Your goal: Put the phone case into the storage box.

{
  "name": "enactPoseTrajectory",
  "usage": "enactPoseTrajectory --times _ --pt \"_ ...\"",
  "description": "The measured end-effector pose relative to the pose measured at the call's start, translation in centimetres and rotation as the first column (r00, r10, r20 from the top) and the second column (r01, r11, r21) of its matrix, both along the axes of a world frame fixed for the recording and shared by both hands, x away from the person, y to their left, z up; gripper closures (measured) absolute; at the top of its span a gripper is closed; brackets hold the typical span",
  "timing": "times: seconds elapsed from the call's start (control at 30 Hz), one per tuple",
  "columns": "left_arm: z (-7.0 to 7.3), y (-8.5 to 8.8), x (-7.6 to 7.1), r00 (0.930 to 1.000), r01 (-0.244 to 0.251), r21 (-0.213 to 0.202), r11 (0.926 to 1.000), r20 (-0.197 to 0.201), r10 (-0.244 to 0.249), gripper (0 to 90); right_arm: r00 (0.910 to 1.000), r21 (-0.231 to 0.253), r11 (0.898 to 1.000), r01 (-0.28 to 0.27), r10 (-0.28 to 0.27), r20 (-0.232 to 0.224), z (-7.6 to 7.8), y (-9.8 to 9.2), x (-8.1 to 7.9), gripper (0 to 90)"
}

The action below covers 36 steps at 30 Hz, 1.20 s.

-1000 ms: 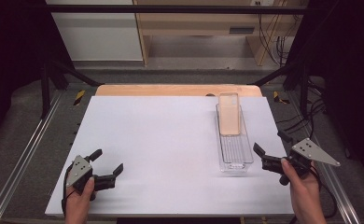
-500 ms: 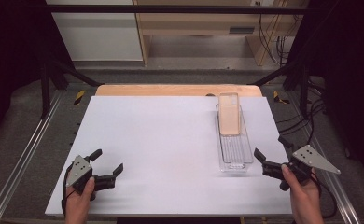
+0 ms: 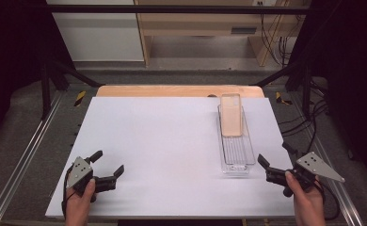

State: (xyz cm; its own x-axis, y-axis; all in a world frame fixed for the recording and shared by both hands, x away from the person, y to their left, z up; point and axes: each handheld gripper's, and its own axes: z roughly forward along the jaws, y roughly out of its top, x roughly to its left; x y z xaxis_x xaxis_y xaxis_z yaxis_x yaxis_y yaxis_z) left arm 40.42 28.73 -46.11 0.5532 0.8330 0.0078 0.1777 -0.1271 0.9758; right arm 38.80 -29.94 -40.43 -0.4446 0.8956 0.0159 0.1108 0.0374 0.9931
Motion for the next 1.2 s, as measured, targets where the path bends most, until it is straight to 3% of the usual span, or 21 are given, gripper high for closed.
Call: enactPoseTrajectory --times 1.2 --pt "0.0 0.0 0.0 1.0000 0.005 0.002 1.0000 0.000 -0.005 1.9 0.9983 -0.018 1.000 -0.025 0.026 0.052 -3.9 0.5 -1.2 2.3"
